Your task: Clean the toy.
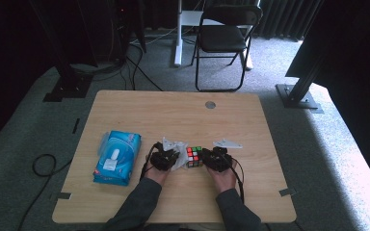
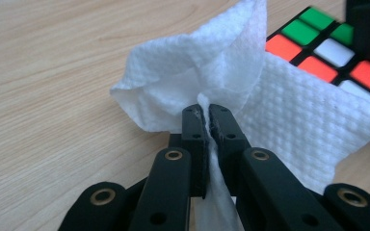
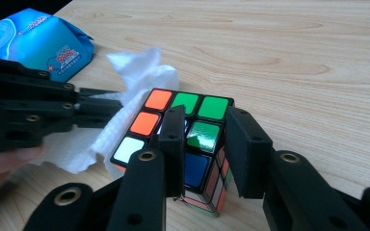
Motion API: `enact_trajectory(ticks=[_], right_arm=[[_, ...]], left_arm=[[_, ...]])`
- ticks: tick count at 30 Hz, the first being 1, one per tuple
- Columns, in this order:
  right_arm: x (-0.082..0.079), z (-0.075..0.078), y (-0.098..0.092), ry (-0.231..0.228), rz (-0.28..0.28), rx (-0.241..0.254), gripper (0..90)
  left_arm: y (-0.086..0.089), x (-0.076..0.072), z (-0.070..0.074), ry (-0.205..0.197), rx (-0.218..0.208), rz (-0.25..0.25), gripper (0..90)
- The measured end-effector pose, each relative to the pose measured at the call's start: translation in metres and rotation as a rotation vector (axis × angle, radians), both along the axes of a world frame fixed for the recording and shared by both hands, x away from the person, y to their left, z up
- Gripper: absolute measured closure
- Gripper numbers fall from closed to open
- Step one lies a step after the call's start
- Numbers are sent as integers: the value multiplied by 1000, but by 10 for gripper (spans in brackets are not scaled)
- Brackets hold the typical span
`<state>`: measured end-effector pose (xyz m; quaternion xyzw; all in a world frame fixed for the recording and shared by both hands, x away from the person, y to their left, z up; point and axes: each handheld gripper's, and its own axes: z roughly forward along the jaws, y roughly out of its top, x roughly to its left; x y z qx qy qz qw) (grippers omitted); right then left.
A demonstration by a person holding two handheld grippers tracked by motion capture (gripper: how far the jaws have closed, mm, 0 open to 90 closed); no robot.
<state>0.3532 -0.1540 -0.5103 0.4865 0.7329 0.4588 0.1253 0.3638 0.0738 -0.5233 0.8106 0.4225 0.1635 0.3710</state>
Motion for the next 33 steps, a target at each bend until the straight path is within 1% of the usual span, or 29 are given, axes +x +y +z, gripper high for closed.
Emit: enact_trajectory(ticks=[5,7,8,11,13,14,16,18,19,23,24,25,26,28,30,33], right_arm=[[0,0,0,0,-1,1,697],[0,0,0,0,0,1,697],[0,0,0,0,0,1,697],[0,0,0,0,0,1,697],[0,0,0,0,0,1,697],[0,0,0,0,-1,1,697],[0,0,0,0,0,0,697],[0,0,0,0,0,0,696],[0,0,0,0,0,0,697],[0,0,0,0,0,0,697],[0,0,0,-1,0,0,697],[0,0,0,0,-1,0,697],[0,0,0,0,-1,1,697],[0,0,0,0,-1,1,697],[0,0,0,0,-1,1,697],[0,0,0,-1,0,1,697]], left_arm=[[1,-8,7,-29,-29,-28,865],[-2,-12,12,-47,-46,-55,865],[-2,-12,12,-47,-46,-55,865],[-9,-16,17,-59,-48,-85,865],[-13,-16,17,-58,-37,-98,864],[-16,-16,15,-52,-22,-103,865],[-17,-15,13,-45,-25,-103,864],[-18,-15,10,-40,-15,-103,865],[-18,-15,7,-31,-22,-97,865],[-20,-11,-1,-6,-3,-94,865],[-20,-11,-1,-6,-3,-94,865],[-21,-10,-5,1,10,-93,865],[-22,-9,-7,5,15,-91,865],[-23,-9,-12,1,39,-95,864],[-24,-8,-15,8,45,-91,865],[-25,-9,-16,4,52,-93,865]])
